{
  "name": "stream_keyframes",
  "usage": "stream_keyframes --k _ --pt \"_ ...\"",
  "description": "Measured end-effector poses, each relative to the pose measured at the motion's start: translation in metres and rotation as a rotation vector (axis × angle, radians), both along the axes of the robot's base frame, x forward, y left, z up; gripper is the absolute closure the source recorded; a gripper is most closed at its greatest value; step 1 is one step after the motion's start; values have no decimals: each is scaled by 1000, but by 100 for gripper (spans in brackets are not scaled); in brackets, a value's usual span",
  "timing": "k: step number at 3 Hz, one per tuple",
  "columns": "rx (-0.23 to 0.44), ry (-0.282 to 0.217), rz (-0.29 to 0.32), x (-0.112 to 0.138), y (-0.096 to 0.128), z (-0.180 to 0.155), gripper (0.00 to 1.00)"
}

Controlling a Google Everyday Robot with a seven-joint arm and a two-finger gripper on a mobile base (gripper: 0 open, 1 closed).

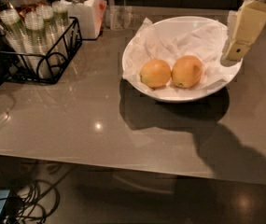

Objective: Pick orange from white bowl

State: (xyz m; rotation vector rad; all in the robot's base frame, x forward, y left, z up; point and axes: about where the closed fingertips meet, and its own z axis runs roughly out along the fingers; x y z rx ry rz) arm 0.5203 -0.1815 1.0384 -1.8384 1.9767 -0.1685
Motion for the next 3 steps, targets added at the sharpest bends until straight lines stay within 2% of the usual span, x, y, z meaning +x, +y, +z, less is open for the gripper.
stream_keyframes --k 1,2,3 --pt "2 -6 0 1 1 0 0" --pt "4 -1 -8 27 -11 -4 0" --pt "53 15 -28 65 -21 -15 0"
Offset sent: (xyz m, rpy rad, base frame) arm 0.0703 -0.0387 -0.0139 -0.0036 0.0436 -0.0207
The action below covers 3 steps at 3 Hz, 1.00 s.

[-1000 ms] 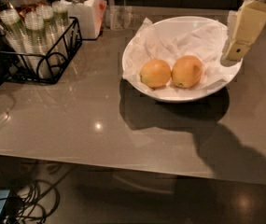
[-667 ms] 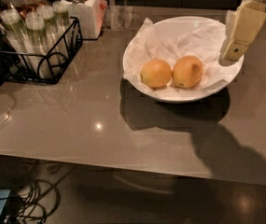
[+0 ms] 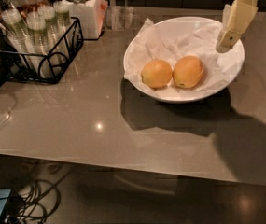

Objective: Pick orange from white bowl

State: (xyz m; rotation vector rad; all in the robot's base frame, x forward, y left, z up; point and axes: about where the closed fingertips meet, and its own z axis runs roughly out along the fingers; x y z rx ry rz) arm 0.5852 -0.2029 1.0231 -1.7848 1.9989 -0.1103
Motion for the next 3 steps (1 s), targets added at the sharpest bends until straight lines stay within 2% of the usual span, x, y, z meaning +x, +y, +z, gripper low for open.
stream_keyframes --k 1,2,3 --pt "10 -21 -3 9 1 2 0" --pt "32 5 -4 11 4 -10 0" --pt "119 91 -27 17 5 -45 0"
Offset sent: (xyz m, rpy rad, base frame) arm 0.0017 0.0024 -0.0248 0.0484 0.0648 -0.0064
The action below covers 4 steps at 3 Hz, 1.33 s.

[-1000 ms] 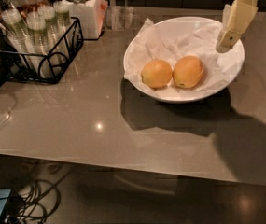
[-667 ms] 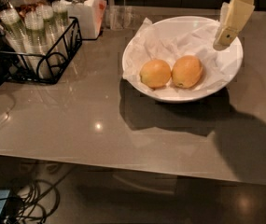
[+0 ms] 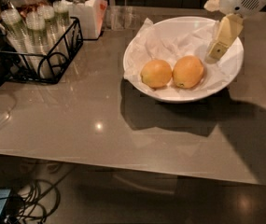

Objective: Pick orange from white bowl

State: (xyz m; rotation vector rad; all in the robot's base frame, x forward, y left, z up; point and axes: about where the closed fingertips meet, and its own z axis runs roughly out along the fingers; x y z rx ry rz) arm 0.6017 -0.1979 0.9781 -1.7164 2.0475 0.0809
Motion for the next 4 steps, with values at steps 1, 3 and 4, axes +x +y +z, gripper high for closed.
stream_keyframes --k 1,3,4 --pt "59 82 5 7 9 -29 0" --pt "64 71 3 12 12 -30 13" --pt "109 116 -5 15 14 -46 7"
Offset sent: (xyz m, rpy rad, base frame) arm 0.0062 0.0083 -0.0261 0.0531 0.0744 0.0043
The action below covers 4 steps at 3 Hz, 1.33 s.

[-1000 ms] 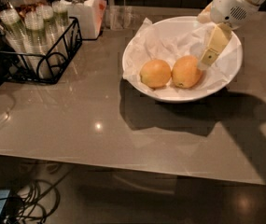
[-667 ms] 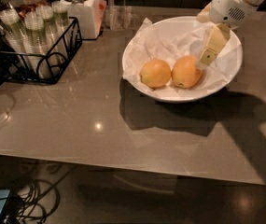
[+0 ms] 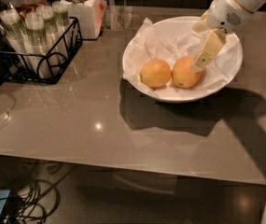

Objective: Pick orange from white bowl

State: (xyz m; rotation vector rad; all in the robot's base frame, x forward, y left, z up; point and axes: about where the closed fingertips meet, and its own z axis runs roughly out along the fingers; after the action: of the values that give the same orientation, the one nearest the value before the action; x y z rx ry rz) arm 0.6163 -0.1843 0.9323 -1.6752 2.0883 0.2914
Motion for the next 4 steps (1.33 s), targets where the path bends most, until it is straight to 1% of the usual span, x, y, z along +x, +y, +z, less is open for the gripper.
stream_keyframes --k 1,2,3,4 --pt "37 58 -12 0 -1 -15 5" --pt "60 108 -33 1 -4 -27 8" --pt "75 131 -69 -5 -8 -25 14" --pt "111 146 -104 -16 -8 -23 15"
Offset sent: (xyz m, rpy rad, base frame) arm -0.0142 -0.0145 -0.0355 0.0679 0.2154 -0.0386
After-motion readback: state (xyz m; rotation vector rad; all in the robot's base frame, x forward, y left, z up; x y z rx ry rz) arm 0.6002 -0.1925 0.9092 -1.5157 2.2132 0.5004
